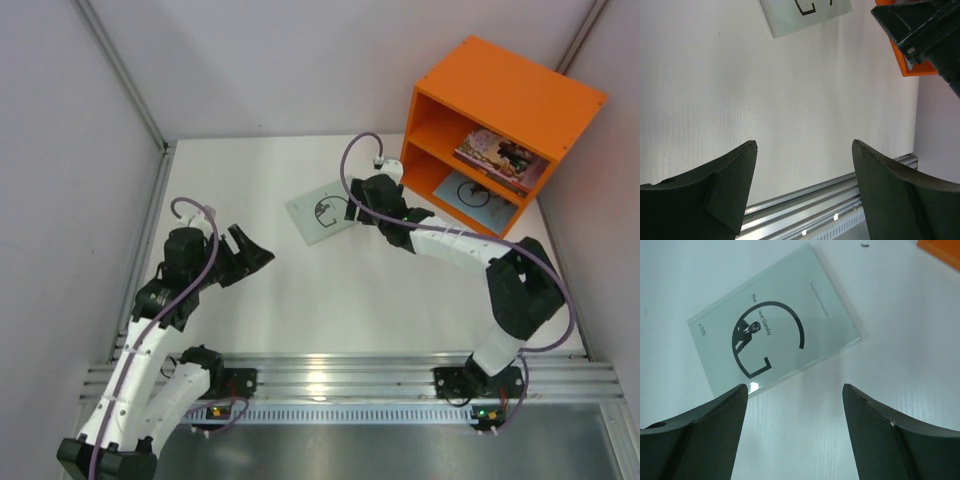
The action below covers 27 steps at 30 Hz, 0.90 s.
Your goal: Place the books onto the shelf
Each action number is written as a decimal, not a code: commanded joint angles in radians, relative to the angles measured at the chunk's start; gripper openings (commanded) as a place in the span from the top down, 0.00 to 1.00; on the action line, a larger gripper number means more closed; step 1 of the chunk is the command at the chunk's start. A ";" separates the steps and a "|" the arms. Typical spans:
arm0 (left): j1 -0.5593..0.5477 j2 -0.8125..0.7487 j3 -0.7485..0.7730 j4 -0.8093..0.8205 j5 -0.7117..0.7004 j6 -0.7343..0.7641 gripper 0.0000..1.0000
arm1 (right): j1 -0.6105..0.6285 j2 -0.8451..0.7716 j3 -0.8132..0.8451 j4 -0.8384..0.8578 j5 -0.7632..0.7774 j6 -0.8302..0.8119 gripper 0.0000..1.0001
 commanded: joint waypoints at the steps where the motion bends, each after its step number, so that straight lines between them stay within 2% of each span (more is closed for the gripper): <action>1: -0.002 0.041 0.038 0.135 -0.055 0.028 0.18 | 0.004 0.120 0.088 0.042 -0.012 0.192 0.23; 4: -0.002 0.113 0.045 0.187 -0.038 0.009 0.19 | -0.005 0.247 0.224 0.036 0.012 0.111 0.23; 8: -0.001 0.158 0.043 0.213 -0.039 -0.007 0.21 | -0.025 0.368 0.384 0.005 0.080 -0.095 0.22; 12: 0.007 0.199 0.034 0.250 -0.056 -0.009 0.21 | -0.074 0.453 0.457 -0.021 0.080 -0.176 0.19; 15: 0.013 0.243 0.037 0.270 -0.049 -0.012 0.22 | -0.101 0.490 0.481 -0.030 0.066 -0.207 0.13; 18: 0.018 0.273 0.037 0.293 -0.045 -0.021 0.23 | -0.124 0.546 0.536 -0.056 -0.012 -0.253 0.12; 21: 0.035 0.300 0.028 0.320 -0.035 -0.032 0.26 | -0.136 0.609 0.582 -0.101 -0.135 -0.269 0.16; 24: 0.067 0.331 0.023 0.328 -0.015 -0.037 0.31 | -0.133 0.585 0.524 -0.081 -0.210 -0.256 0.19; 27: 0.111 0.348 0.006 0.342 0.002 -0.038 0.40 | -0.121 0.533 0.412 -0.027 -0.305 -0.233 0.26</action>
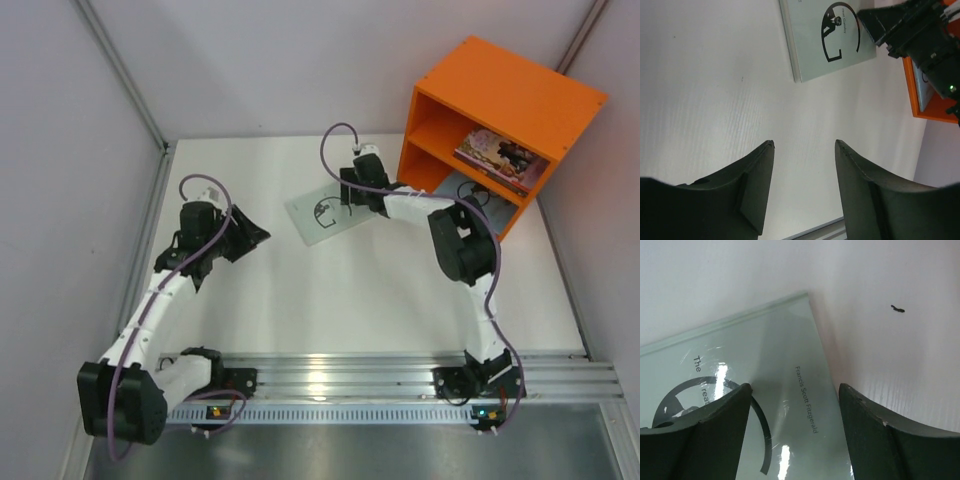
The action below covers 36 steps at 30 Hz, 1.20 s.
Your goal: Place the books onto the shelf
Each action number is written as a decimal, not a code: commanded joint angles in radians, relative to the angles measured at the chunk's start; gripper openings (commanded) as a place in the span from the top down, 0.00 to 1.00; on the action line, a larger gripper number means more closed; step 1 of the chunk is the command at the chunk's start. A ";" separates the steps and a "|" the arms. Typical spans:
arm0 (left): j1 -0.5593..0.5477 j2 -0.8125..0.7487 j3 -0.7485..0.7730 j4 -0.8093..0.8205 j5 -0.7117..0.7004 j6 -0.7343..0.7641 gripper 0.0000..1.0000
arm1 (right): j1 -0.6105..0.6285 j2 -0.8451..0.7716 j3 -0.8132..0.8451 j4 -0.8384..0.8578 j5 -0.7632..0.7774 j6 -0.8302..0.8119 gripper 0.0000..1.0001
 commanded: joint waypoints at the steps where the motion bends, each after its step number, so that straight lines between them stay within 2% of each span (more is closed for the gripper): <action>1: 0.051 0.014 -0.016 0.094 0.037 -0.004 0.44 | 0.026 -0.073 -0.153 0.022 -0.149 0.011 0.32; 3: 0.087 0.031 -0.036 0.107 0.060 -0.004 0.47 | 0.055 -0.147 -0.242 0.057 -0.158 0.040 0.38; 5: 0.107 0.047 -0.047 0.118 0.082 0.005 0.49 | 0.092 -0.205 -0.391 0.149 -0.192 0.077 0.38; 7: 0.129 0.073 -0.051 0.106 0.097 0.018 0.52 | 0.181 -0.297 -0.512 0.191 -0.165 0.106 0.38; 11: 0.146 0.073 -0.079 0.101 0.083 0.038 0.55 | 0.391 -0.440 -0.646 0.229 -0.076 0.191 0.36; 13: 0.147 0.073 -0.100 0.112 0.083 0.039 0.58 | 0.414 -0.488 -0.650 0.183 -0.066 0.220 0.35; 15: 0.146 0.088 -0.111 0.130 0.088 0.033 0.63 | 0.407 -0.527 -0.640 0.159 -0.062 0.211 0.34; 18: 0.146 0.126 -0.113 0.140 0.129 0.036 0.79 | 0.378 -0.549 -0.568 0.047 -0.013 0.151 0.30; 20: 0.146 0.154 -0.114 0.149 0.158 0.028 0.96 | 0.355 -0.555 -0.539 0.025 -0.014 0.120 0.27; 21: 0.147 0.163 -0.126 0.163 0.164 0.028 1.00 | 0.329 -0.555 -0.529 0.027 -0.020 0.113 0.25; 24: 0.146 0.189 -0.158 0.192 0.168 0.021 1.00 | 0.273 -0.517 -0.482 0.024 -0.037 0.073 0.22; 28: 0.146 0.208 -0.198 0.247 0.183 0.015 1.00 | 0.214 -0.428 -0.375 0.022 -0.138 -0.031 0.15; 36: 0.146 0.208 -0.243 0.273 0.174 0.013 1.00 | 0.169 -0.157 -0.118 -0.055 -0.194 -0.098 0.14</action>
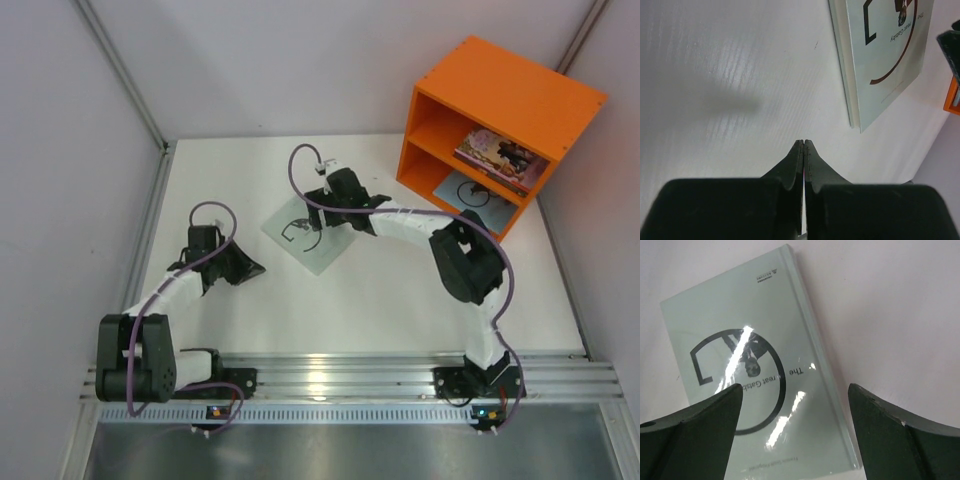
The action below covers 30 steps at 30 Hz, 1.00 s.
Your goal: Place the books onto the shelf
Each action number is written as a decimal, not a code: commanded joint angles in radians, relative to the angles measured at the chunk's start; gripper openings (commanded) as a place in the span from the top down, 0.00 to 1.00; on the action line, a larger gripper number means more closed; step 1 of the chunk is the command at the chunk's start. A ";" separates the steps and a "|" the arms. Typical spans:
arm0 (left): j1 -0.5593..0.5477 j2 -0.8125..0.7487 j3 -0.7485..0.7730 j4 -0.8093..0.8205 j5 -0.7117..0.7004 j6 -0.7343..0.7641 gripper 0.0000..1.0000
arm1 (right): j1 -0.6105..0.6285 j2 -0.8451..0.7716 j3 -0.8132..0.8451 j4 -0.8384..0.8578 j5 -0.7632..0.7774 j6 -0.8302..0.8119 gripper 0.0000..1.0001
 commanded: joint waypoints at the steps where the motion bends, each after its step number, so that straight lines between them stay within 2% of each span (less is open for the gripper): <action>1: 0.005 -0.007 -0.007 0.073 0.000 0.002 1.00 | -0.013 0.099 0.119 -0.069 -0.036 -0.066 0.14; 5: 0.005 -0.094 -0.021 0.038 -0.083 0.024 1.00 | -0.013 0.154 0.138 -0.094 -0.072 -0.089 0.17; 9: 0.005 -0.116 -0.006 -0.006 -0.121 0.041 1.00 | 0.007 0.169 0.097 -0.104 -0.099 -0.086 0.27; 15: 0.005 -0.108 -0.024 0.009 -0.104 0.022 1.00 | 0.057 0.078 -0.096 -0.051 -0.053 -0.017 0.53; 17: 0.005 -0.104 -0.029 0.013 -0.095 0.025 1.00 | 0.093 0.038 -0.205 -0.023 -0.045 0.011 0.57; 21: 0.004 -0.104 -0.075 0.043 -0.038 0.011 1.00 | 0.165 -0.076 -0.385 0.065 -0.025 0.081 0.60; 26: -0.022 -0.139 -0.147 0.046 -0.038 0.009 1.00 | 0.290 -0.235 -0.618 0.156 0.004 0.222 0.60; 30: -0.038 -0.185 -0.194 0.049 -0.028 -0.004 1.00 | 0.321 -0.341 -0.759 0.222 0.017 0.320 0.59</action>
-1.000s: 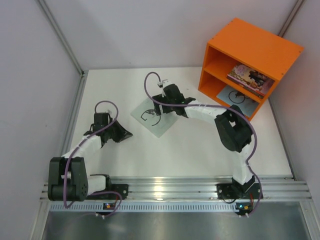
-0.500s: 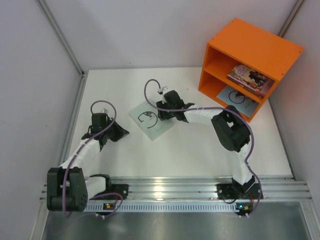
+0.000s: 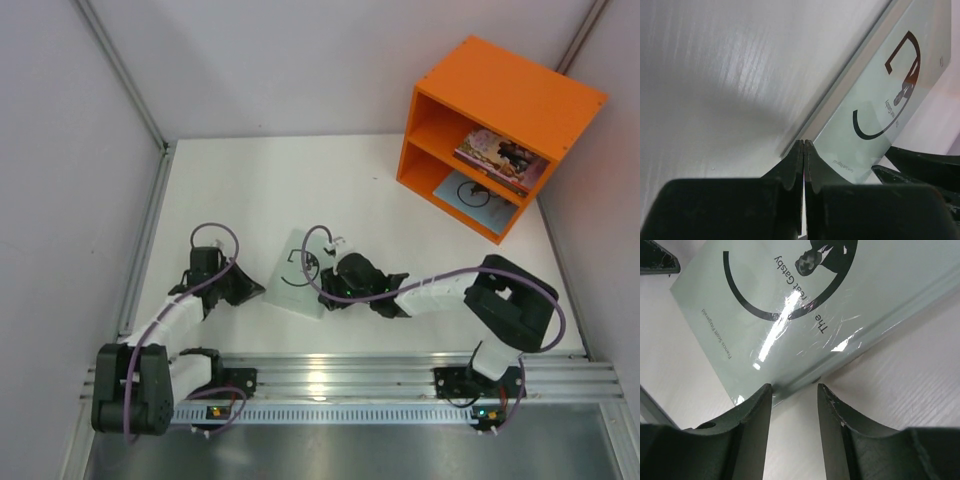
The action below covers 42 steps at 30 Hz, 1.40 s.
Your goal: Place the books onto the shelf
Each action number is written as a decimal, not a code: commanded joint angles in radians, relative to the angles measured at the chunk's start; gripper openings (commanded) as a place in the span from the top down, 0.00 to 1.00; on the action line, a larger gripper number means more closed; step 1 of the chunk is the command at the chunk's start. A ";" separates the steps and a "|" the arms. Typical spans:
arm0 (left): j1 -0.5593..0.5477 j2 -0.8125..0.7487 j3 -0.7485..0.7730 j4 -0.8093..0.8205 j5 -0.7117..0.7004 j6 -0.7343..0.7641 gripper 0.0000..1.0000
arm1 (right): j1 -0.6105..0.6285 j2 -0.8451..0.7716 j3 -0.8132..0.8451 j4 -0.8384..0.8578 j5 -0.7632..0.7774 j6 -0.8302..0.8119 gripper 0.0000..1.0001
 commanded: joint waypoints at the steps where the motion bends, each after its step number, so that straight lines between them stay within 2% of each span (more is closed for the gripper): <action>1: -0.018 -0.062 -0.033 0.041 0.018 -0.012 1.00 | 0.020 -0.049 -0.110 -0.081 0.003 0.097 0.59; 5: -0.052 -0.085 -0.056 0.035 0.008 -0.049 1.00 | 0.016 -0.104 -0.097 -0.129 0.076 0.138 0.50; 7: -0.078 -0.091 -0.063 0.046 0.004 -0.072 1.00 | 0.010 -0.117 -0.079 -0.155 0.119 0.174 0.42; 9: -0.150 -0.094 -0.061 0.049 -0.033 -0.104 1.00 | -0.003 -0.115 -0.064 -0.169 0.168 0.203 0.37; 11: -0.252 -0.085 -0.050 0.069 -0.061 -0.126 1.00 | -0.018 -0.106 -0.054 -0.183 0.199 0.215 0.36; 13: -0.305 -0.044 -0.038 0.074 -0.081 -0.133 1.00 | -0.019 -0.103 -0.061 -0.169 0.277 0.215 0.34; 16: -0.356 -0.019 -0.020 0.074 -0.073 -0.155 1.00 | -0.047 -0.107 -0.077 -0.114 0.230 0.206 0.34; 18: -0.356 -0.033 0.000 0.037 -0.082 -0.152 1.00 | -0.070 -0.118 -0.068 -0.112 0.190 0.206 0.33; 21: -0.354 -0.046 0.081 -0.046 -0.186 -0.112 1.00 | -0.107 -0.137 -0.045 -0.132 0.150 0.186 0.33; 26: -0.321 0.071 0.245 -0.127 -0.285 -0.024 1.00 | -0.208 -0.141 -0.028 -0.129 0.009 0.165 0.33; 34: -0.318 0.220 0.255 -0.035 -0.202 -0.037 1.00 | -0.242 -0.014 0.041 -0.137 -0.043 0.152 0.34; 42: -0.319 0.237 0.155 0.074 -0.159 -0.066 1.00 | -0.181 0.034 0.053 -0.075 -0.100 0.305 0.32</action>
